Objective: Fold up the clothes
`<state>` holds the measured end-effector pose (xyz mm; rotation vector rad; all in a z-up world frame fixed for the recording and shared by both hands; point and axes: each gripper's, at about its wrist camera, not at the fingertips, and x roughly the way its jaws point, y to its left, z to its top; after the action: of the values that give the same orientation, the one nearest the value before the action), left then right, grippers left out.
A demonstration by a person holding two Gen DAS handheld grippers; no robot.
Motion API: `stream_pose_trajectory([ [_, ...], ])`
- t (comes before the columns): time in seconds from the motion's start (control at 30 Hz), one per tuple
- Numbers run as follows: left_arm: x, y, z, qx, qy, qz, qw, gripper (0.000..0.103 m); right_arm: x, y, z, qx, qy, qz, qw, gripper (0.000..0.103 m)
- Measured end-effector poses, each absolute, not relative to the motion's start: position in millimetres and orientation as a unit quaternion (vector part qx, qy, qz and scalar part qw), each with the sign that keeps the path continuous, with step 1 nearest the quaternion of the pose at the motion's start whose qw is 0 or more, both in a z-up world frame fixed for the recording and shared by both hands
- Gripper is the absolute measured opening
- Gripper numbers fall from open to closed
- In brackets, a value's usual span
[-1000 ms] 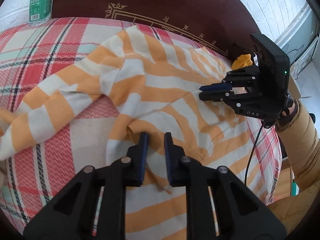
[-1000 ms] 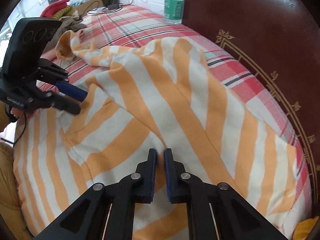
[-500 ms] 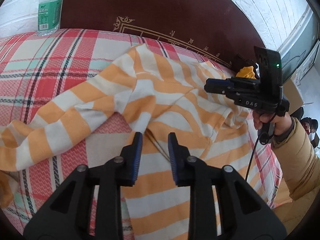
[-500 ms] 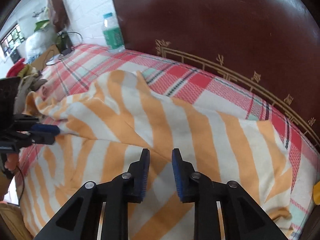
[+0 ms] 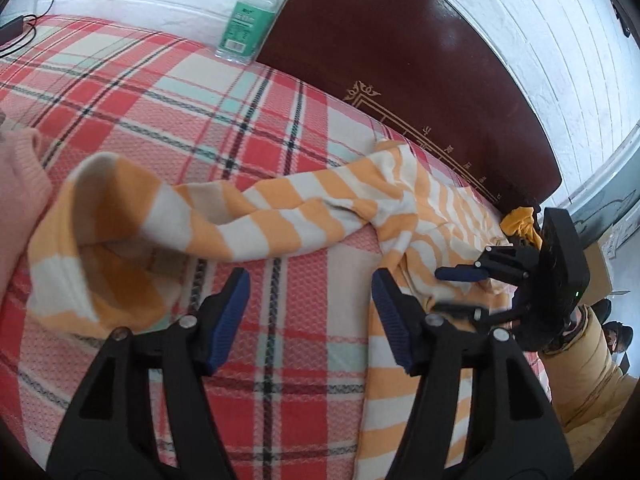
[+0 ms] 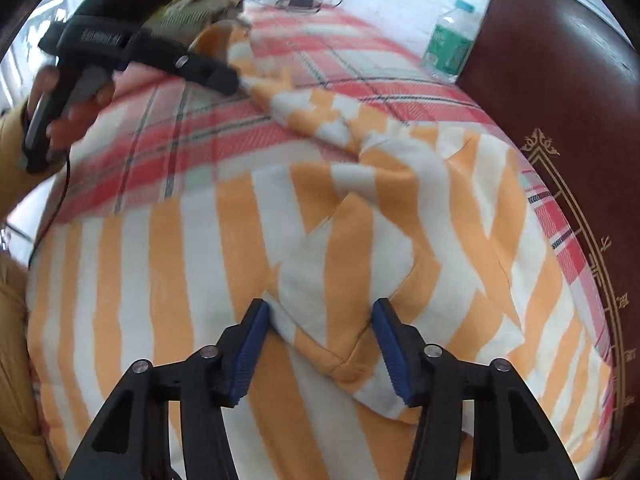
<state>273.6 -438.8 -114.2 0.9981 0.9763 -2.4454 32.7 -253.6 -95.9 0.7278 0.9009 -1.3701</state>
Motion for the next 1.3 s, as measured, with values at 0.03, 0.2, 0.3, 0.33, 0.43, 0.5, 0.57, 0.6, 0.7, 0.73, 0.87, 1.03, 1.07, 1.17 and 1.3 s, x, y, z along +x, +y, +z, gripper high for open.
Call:
stream_pose_trajectory([
  [0.03,279,-440,-113,0.347,0.341,-0.858,0.167,0.064,25,-254,-91,0.321,0.375,-0.616,0.613,0.009],
  [0.2,300,-454,-115,0.329,0.361,-0.854,0.182,0.065,-5,-253,-82,0.387,0.282,-0.634,0.607,0.013],
  [0.3,310,-457,-118,0.320,0.373,-0.853,0.173,0.065,2,-261,-82,0.397,0.312,-0.616,0.605,0.025],
  [0.33,313,-457,-119,0.318,0.376,-0.854,0.169,0.065,5,-264,-80,0.398,0.314,-0.612,0.607,0.029],
  [0.43,317,-453,-121,0.322,0.371,-0.855,0.164,0.065,8,-275,-48,0.373,0.278,-0.618,0.634,0.054],
  [0.5,320,-450,-122,0.323,0.370,-0.856,0.161,0.065,22,-292,-30,0.340,0.276,-0.611,0.659,0.057],
  [0.57,324,-448,-124,0.323,0.370,-0.857,0.158,0.065,48,-321,-19,0.304,0.300,-0.595,0.681,0.061],
  [0.6,327,-447,-125,0.323,0.371,-0.857,0.158,0.065,64,-337,-17,0.287,0.314,-0.580,0.695,0.061],
  [0.7,339,-445,-126,0.318,0.379,-0.855,0.155,0.065,119,-386,-19,0.242,0.358,-0.524,0.734,0.062],
  [0.73,345,-444,-127,0.317,0.381,-0.854,0.156,0.065,140,-398,-22,0.216,0.387,-0.509,0.738,0.063],
  [0.87,368,-442,-131,0.320,0.390,-0.848,0.161,0.065,201,-431,-47,0.145,0.495,-0.450,0.729,0.063],
  [1.03,395,-438,-141,0.330,0.394,-0.842,0.165,0.065,245,-449,-74,0.089,0.561,-0.420,0.708,0.062],
  [1.07,398,-437,-143,0.334,0.392,-0.841,0.168,0.066,250,-450,-78,0.087,0.563,-0.418,0.708,0.062],
  [1.17,407,-433,-144,0.337,0.385,-0.842,0.169,0.066,263,-454,-89,0.083,0.571,-0.411,0.706,0.058],
  [1.3,415,-429,-140,0.335,0.382,-0.844,0.170,0.070,274,-460,-98,0.103,0.566,-0.408,0.709,0.009],
])
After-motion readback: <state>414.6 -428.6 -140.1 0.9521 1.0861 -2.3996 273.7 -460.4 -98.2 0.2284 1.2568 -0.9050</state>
